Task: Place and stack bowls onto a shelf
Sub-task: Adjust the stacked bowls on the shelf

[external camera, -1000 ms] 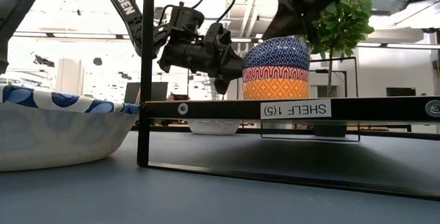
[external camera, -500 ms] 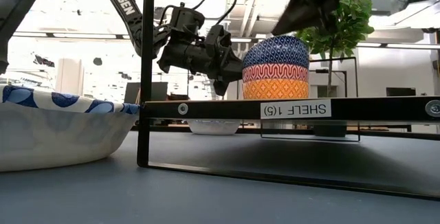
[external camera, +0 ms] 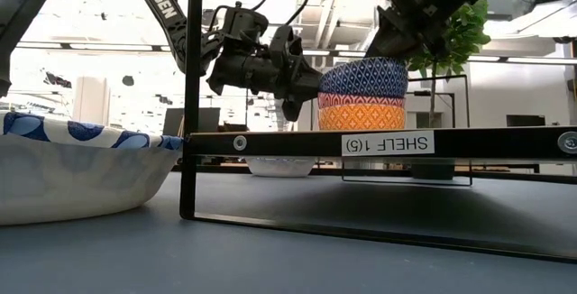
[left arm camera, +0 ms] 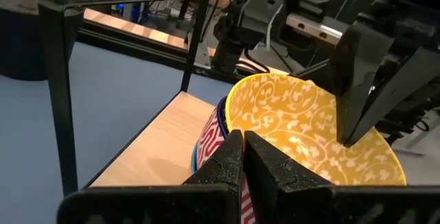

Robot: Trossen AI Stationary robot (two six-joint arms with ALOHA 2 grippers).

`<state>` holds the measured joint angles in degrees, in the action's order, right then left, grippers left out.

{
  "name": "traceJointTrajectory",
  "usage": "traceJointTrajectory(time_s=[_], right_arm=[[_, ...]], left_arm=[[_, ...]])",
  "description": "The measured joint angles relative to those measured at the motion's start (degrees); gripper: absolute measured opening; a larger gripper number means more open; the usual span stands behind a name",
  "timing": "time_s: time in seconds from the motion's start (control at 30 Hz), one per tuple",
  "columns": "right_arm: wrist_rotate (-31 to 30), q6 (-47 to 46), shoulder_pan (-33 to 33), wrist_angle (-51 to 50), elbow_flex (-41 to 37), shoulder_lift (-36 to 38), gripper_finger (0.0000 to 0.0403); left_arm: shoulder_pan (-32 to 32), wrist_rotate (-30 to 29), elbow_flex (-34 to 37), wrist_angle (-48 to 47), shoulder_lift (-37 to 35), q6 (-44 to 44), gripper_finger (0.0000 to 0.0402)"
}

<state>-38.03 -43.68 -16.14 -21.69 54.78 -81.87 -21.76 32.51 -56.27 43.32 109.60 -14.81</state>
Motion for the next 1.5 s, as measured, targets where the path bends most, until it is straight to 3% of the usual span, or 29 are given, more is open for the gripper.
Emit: traceJointTrajectory(time_s=[0.57,1.5], right_arm=[[-4.92,-2.74,-5.14,-1.63,-0.07,2.07,0.003],[-5.57,-3.42,-4.35,-2.85,0.0,-0.87,0.003]], left_arm=[[-2.26,-3.97,0.17,0.93,0.2,-1.38,0.0],[0.14,-3.9,0.13,-1.48,0.09,0.88,0.0]])
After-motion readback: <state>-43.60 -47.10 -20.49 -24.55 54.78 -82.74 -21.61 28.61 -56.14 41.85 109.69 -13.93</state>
